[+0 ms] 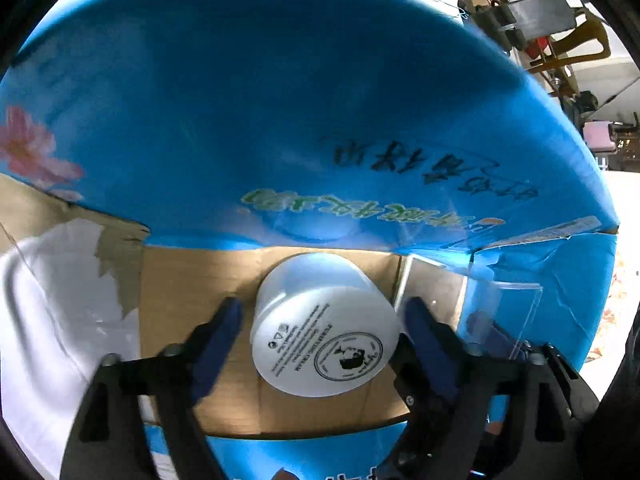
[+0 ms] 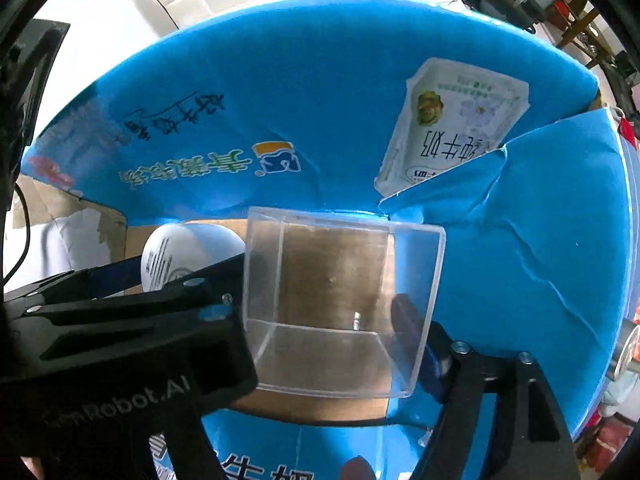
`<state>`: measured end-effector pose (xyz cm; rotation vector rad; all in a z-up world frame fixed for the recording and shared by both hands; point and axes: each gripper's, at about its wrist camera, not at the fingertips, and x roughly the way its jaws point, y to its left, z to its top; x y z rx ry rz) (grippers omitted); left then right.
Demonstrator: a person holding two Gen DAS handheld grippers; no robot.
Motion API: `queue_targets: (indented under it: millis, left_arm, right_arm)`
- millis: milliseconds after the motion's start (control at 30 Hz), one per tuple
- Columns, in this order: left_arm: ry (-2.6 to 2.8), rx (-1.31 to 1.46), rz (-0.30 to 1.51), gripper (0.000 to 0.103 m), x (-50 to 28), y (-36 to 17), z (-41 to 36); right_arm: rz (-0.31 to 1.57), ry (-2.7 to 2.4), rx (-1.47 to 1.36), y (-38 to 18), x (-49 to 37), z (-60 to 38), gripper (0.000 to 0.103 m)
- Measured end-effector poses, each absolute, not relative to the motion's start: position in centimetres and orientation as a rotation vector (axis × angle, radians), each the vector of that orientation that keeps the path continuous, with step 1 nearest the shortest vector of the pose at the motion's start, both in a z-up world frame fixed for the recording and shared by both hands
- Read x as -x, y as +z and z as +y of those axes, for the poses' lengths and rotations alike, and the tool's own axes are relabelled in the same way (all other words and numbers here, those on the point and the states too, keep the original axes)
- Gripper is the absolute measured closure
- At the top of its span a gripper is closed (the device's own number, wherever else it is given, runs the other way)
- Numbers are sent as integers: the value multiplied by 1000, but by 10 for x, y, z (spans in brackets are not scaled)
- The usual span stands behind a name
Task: Organize rigid objects
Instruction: 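Carry the cream jar and clear box into the blue box and open both tools, then lift both open tools out of the blue box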
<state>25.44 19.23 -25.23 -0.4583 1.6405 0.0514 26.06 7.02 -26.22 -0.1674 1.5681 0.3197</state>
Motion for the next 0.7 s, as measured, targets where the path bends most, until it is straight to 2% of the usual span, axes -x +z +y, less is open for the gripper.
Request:
queue_targets:
  millis: [67,133,200,233,700]
  left_arm:
    - [39,450,1641,11,-252,-248,193]
    - [39,436,1645,11,-247,-242,194]
    - [54,406,1632,9,-241,-234,195]
    - [59,397,1622,0,-236,-227,193]
    - [143,305,1449,0,-165,-168,206]
  right_arm:
    - [1563,315,182,-257,-256,68,10]
    - [1550,322,186,-251,-255,67,5]
    - [1542,323,182,-245,-254,64,5]
    - [1538,323,177,-243,-252,62,5]
    - [1478,306,176,-201,-205,34,5]
